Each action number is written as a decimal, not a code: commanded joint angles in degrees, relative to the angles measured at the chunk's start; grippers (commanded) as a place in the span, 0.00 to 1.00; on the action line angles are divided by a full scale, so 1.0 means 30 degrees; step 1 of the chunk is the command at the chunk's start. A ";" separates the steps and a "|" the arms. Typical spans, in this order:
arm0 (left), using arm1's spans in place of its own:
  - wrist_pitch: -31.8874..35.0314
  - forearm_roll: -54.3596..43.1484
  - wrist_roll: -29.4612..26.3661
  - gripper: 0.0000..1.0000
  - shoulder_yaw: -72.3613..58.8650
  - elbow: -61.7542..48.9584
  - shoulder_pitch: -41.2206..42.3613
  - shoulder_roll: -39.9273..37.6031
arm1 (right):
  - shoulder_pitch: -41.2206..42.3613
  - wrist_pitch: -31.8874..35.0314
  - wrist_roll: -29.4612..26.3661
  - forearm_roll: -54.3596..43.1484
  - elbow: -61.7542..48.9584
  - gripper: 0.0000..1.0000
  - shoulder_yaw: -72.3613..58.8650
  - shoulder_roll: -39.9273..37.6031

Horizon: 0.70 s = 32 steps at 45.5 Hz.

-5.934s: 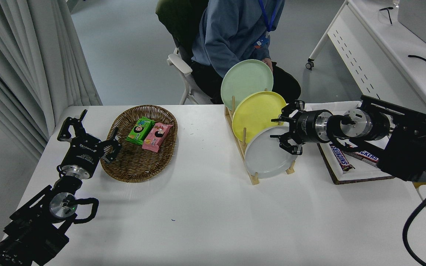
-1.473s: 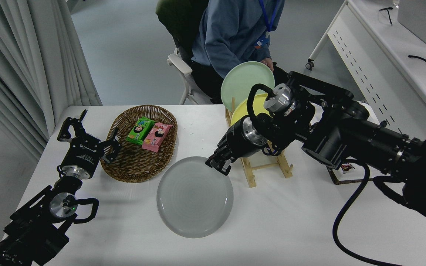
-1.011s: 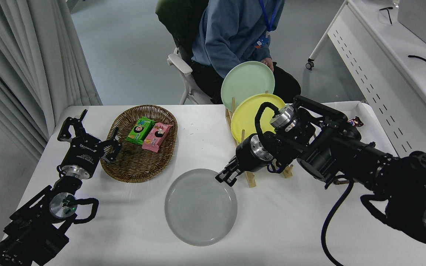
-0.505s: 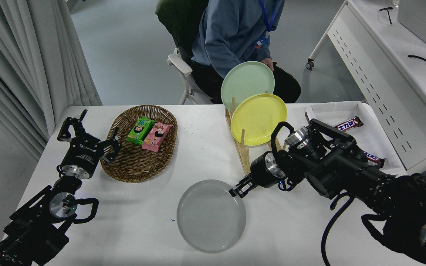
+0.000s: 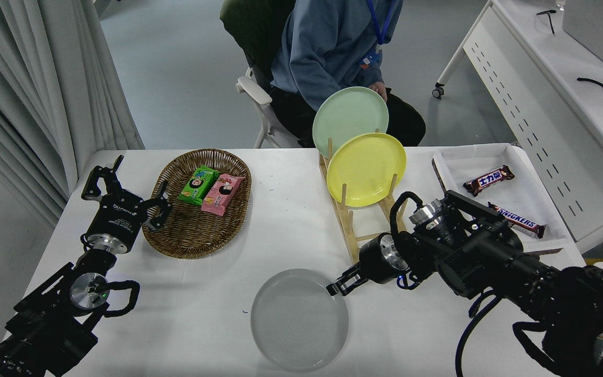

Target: Place the plate on the table

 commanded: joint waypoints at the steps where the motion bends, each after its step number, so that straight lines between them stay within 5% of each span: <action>1: 0.0001 -0.0001 -0.0002 1.00 -0.0012 0.0021 0.0000 0.0000 | -0.0236 -0.0001 0.0001 -0.0133 -0.0130 0.00 0.0385 0.0001; 32: 0.0001 -0.0001 -0.0002 1.00 0.0017 -0.0008 0.0000 0.0000 | -0.0266 0.0087 0.0088 -0.0543 -0.0922 0.00 0.0385 0.0001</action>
